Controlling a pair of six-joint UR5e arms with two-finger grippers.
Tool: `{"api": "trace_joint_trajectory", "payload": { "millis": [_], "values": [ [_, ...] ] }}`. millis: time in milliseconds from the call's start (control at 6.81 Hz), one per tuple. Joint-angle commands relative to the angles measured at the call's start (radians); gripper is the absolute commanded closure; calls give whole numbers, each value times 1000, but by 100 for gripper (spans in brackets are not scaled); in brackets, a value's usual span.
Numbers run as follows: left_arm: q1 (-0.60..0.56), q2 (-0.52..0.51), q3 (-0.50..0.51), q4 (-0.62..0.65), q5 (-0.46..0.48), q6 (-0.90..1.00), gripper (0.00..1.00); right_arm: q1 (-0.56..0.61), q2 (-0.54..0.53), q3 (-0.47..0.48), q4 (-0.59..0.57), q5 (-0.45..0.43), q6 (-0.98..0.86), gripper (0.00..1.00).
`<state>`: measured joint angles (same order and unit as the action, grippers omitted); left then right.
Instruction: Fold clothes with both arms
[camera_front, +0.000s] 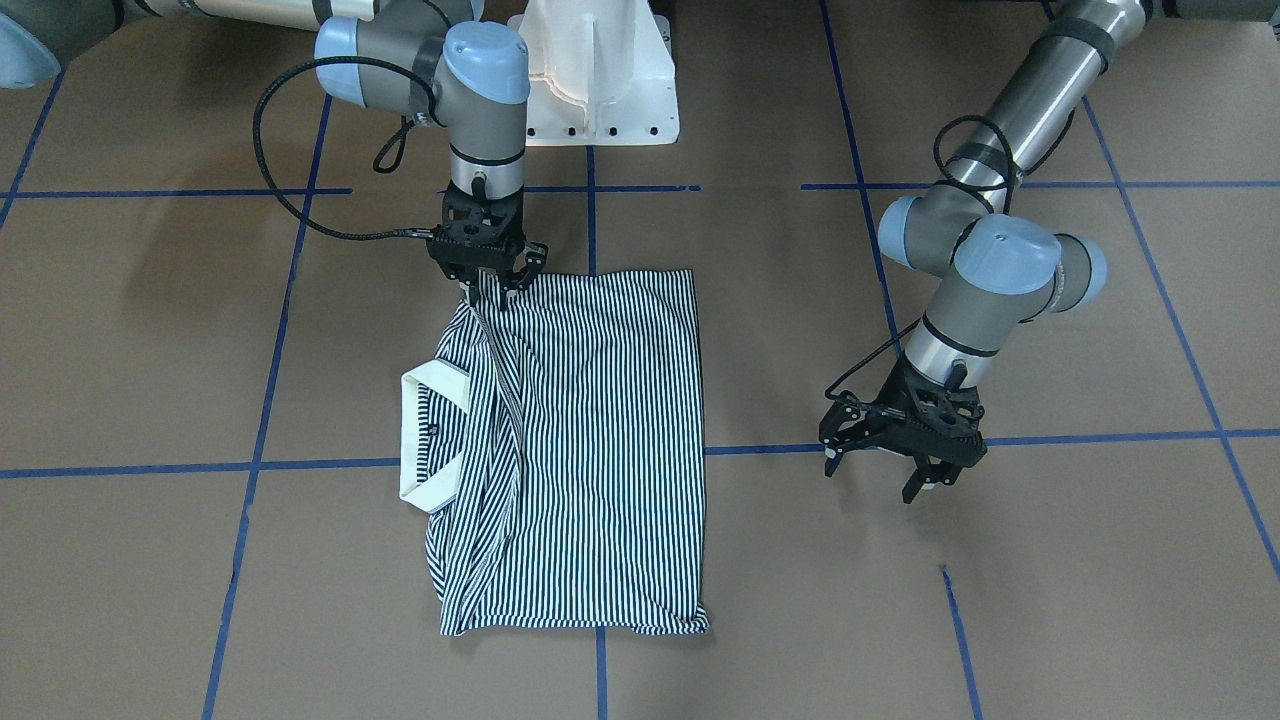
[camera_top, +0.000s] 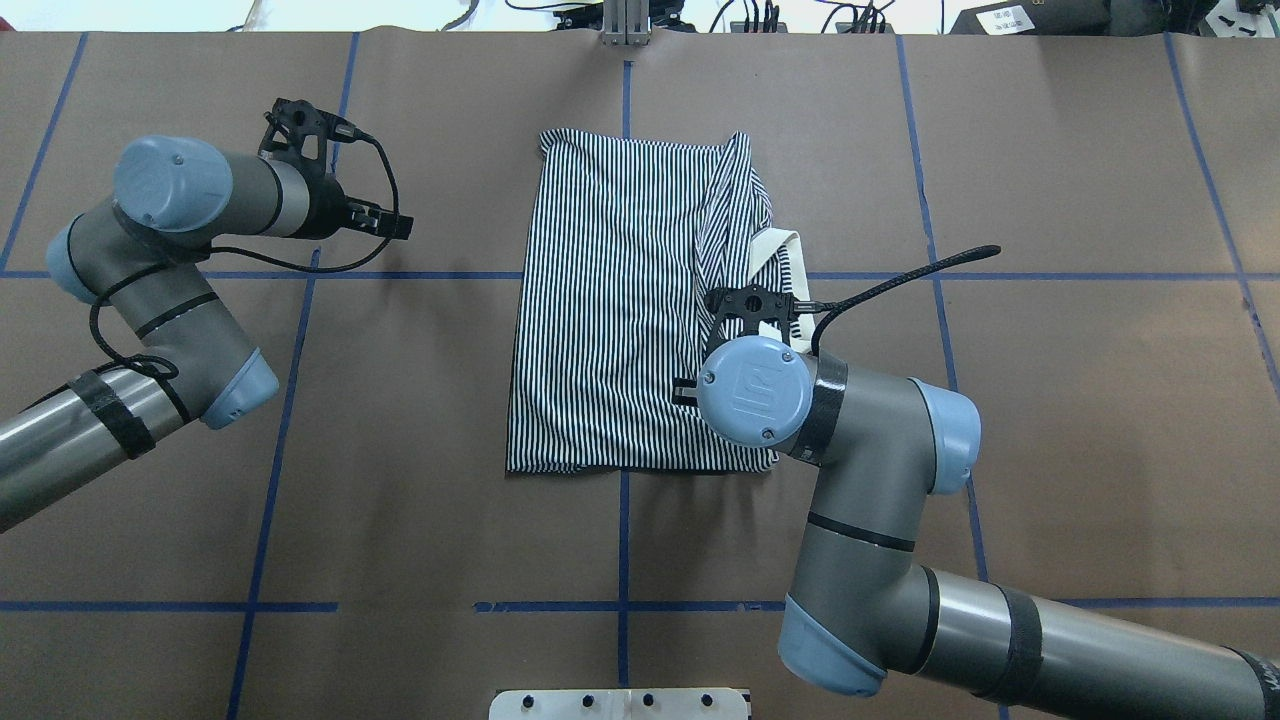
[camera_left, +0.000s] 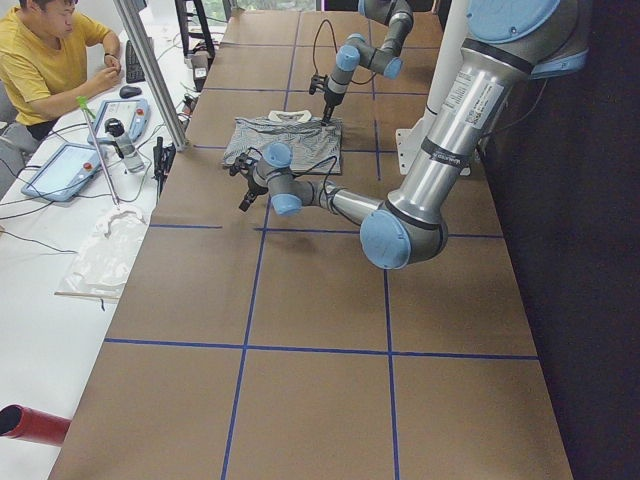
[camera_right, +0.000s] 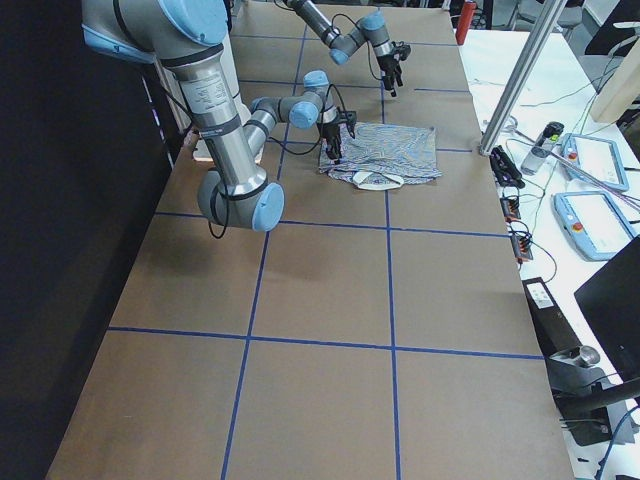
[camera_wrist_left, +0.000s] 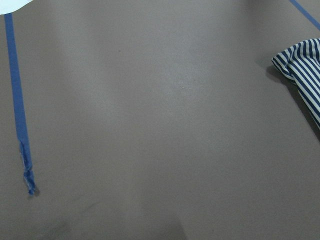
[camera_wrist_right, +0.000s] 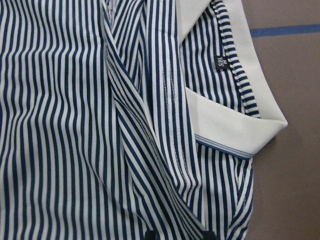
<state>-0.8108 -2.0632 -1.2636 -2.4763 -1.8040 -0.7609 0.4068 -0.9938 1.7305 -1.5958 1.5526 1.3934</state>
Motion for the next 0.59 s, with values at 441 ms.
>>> {"api": "trace_joint_trajectory", "payload": {
  "millis": [441],
  "values": [
    [1, 12, 1, -1, 2, 0, 0, 37, 3, -46, 34, 46, -73, 62]
  ]
}}
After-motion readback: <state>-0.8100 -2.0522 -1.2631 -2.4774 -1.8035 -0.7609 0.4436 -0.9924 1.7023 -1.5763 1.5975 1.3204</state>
